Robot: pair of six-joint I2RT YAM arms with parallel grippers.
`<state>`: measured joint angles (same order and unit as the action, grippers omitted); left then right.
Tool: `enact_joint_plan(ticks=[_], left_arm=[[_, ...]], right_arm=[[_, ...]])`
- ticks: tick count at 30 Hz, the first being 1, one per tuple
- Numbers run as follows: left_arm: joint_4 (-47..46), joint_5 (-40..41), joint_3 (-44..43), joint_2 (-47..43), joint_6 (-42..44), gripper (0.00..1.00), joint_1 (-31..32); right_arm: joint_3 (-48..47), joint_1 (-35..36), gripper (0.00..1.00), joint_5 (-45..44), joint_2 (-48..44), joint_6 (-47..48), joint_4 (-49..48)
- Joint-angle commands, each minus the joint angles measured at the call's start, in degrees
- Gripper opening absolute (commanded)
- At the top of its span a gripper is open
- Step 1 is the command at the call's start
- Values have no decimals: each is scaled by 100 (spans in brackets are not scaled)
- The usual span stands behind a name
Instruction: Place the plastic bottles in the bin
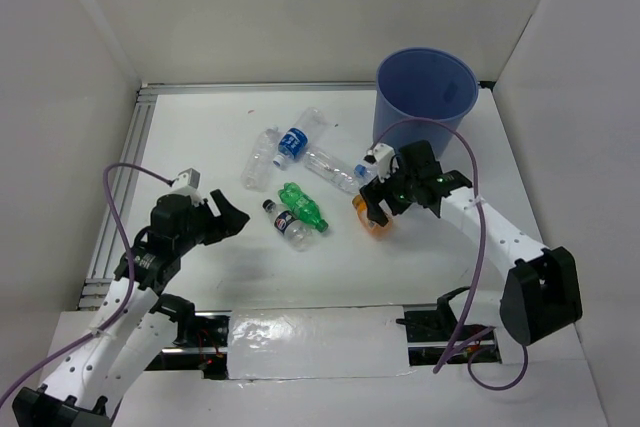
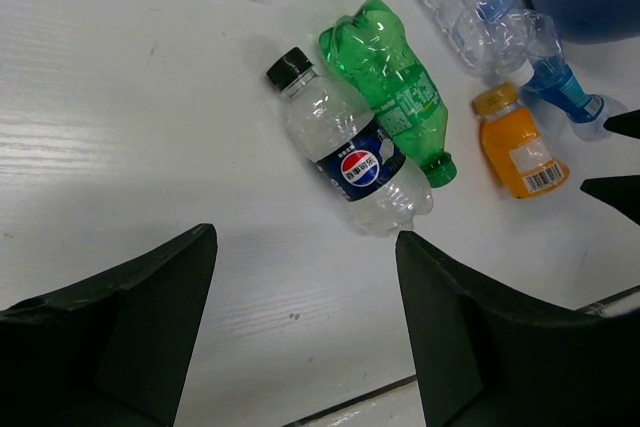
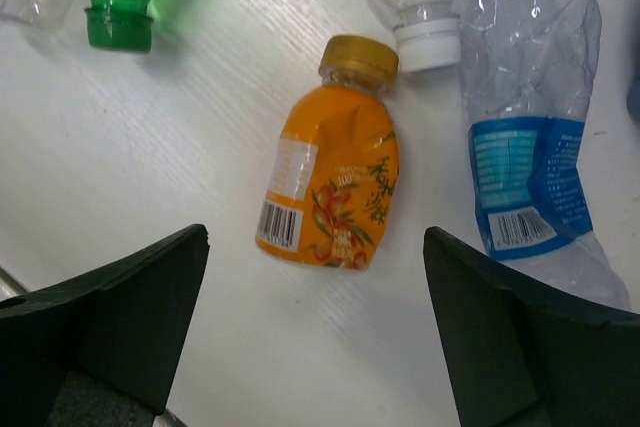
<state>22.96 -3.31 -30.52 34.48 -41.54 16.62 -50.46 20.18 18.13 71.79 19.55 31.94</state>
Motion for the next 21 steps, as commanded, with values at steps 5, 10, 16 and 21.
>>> enact_joint_plan(ticks=[5,10,16,21], left_arm=[[-89,-344,11,50,-416,88,131],[-318,-346,64,190,-548,88,236],[-564,-346,11,603,-662,89,490],[-1056,-328,161,954,-1022,93,745]], right_arm=[[132,521,100,-985,571,-953,-759],[10,968,92,-1557,1064,-1094,-821],[10,1233,67,-1980,1601,-1155,-874],[10,1233,33,-1622,1453,-858,-717]])
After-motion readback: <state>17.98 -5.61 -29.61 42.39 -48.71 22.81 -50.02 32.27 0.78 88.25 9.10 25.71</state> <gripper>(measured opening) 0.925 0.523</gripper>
